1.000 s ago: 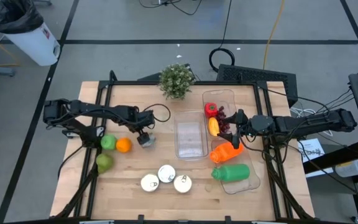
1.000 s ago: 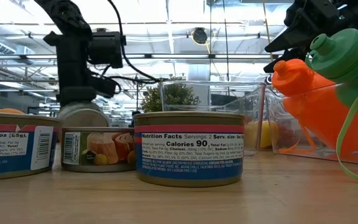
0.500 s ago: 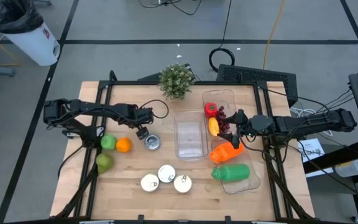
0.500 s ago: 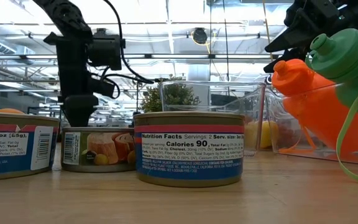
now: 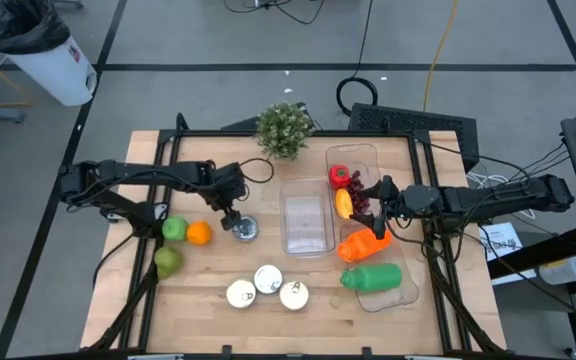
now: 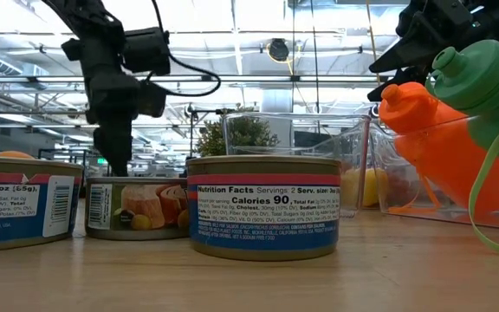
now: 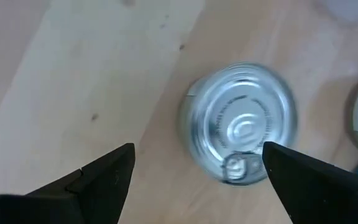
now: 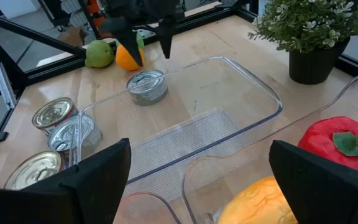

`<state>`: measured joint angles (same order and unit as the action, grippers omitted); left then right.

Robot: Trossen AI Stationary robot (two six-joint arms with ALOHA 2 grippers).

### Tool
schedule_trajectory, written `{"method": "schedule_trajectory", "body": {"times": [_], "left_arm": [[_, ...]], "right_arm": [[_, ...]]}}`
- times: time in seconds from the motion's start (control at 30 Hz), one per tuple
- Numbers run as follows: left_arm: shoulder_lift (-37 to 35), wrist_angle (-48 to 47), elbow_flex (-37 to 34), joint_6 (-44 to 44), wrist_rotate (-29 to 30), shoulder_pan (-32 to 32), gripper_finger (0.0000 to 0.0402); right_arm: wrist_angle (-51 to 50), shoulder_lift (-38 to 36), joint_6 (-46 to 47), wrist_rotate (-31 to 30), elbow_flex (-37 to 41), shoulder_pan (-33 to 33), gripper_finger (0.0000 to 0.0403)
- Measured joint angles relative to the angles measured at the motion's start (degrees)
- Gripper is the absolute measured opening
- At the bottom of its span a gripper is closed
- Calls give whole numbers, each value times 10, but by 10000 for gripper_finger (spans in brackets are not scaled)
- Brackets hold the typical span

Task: Pick & Place Food Item
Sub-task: Put the top green tuna can into the middle transparent bin

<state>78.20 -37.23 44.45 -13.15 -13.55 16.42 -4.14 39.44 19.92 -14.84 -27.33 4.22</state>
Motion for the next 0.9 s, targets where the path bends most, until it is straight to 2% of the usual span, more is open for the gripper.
{"method": "schedule_trajectory", "body": {"times": [0.4,0.7,0.8,0.9], "left_arm": [[60,-2,0,31,10,44,360],[80,1,2,41,23,71,360],[85,2,2,41,43,79,360],[92,-6,-1,42,89,85,360]], "right_arm": [[0,0,0,0,0,0,361],[0,0,0,0,0,0,361],[0,0,0,0,0,0,361],[0,0,0,0,0,0,361]]}}
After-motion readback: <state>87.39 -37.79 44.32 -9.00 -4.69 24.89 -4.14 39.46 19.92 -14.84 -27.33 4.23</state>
